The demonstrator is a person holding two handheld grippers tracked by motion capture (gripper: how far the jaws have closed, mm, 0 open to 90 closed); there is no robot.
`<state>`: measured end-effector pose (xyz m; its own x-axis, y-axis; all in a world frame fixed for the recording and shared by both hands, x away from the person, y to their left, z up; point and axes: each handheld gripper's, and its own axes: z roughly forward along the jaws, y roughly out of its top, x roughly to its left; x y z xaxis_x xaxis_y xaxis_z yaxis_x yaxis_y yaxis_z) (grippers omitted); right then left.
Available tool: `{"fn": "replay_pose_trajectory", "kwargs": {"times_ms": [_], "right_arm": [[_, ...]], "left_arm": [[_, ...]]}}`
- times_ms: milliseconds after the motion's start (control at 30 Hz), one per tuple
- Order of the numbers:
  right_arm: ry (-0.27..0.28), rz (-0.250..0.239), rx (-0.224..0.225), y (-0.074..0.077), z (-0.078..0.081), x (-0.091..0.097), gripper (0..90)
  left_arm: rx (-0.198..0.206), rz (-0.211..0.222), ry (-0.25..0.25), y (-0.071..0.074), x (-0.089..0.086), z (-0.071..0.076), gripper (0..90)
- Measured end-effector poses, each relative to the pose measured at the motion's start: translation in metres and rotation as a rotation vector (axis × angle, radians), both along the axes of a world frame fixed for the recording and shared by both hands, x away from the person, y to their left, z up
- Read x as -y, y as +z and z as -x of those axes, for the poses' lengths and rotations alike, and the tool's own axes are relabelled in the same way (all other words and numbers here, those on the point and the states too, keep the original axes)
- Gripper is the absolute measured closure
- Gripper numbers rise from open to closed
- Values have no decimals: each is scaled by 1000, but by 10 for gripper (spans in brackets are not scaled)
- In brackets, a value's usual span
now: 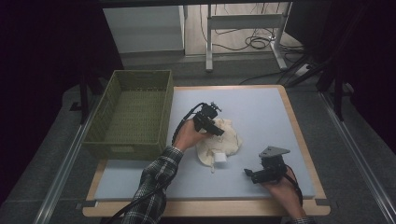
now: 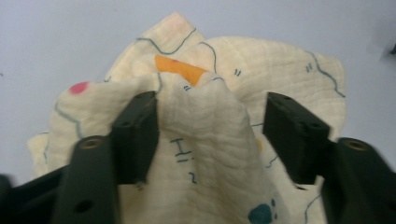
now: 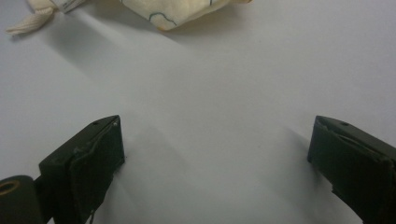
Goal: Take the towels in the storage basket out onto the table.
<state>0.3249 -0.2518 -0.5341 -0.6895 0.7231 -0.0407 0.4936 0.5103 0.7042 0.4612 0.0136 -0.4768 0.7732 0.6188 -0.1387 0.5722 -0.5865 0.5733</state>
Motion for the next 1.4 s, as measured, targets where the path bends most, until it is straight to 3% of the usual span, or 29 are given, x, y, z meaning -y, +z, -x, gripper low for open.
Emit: {"fn": "replay_pose_trajectory", "kwargs": {"times_ms": [33, 133, 367, 500, 533, 567, 633, 767, 800, 867, 933, 1133, 1167, 1233, 1400], "right_arm": [[1, 1, 0, 0, 0, 0, 38], [1, 1, 0, 0, 0, 0, 38], [2, 0, 0, 0, 0, 0, 41], [20, -12, 14, 4, 2, 4, 227], [20, -12, 14, 4, 2, 4, 227], [30, -12, 7, 6, 2, 4, 320], [54, -28, -5, 9, 2, 4, 404], [97, -59, -17, 16, 1, -1, 497], [132, -58, 0, 24, -1, -7, 574], [141, -61, 1, 28, -2, -10, 598], [188, -77, -8, 40, -10, -22, 647], [255, -41, -1, 48, -25, -50, 627], [261, -27, 2, 45, -30, -58, 554], [261, -10, 2, 39, -36, -66, 514], [256, 39, -6, 20, -49, -77, 493]], "left_arm": [[11, 3, -3, 4, -1, 2, 288], [30, -11, -13, 11, -6, 6, 243], [79, 10, -6, 31, -23, 28, 264], [83, 14, -1, 33, -33, 39, 326], [83, 24, 9, 32, -35, 43, 326], [82, 35, 16, 31, -38, 47, 364], [70, 61, 24, 25, -45, 58, 398], [64, 67, 26, 17, -50, 72, 464], [64, 75, 26, 14, -52, 78, 489], [65, 84, 29, 9, -55, 85, 518], [83, 80, 36, 1, -56, 96, 540], [84, 83, 52, -18, -56, 106, 487], [80, 90, 53, -25, -55, 107, 453], [82, 91, 59, -29, -55, 108, 409], [108, 62, 76, -47, -50, 110, 416]]}}
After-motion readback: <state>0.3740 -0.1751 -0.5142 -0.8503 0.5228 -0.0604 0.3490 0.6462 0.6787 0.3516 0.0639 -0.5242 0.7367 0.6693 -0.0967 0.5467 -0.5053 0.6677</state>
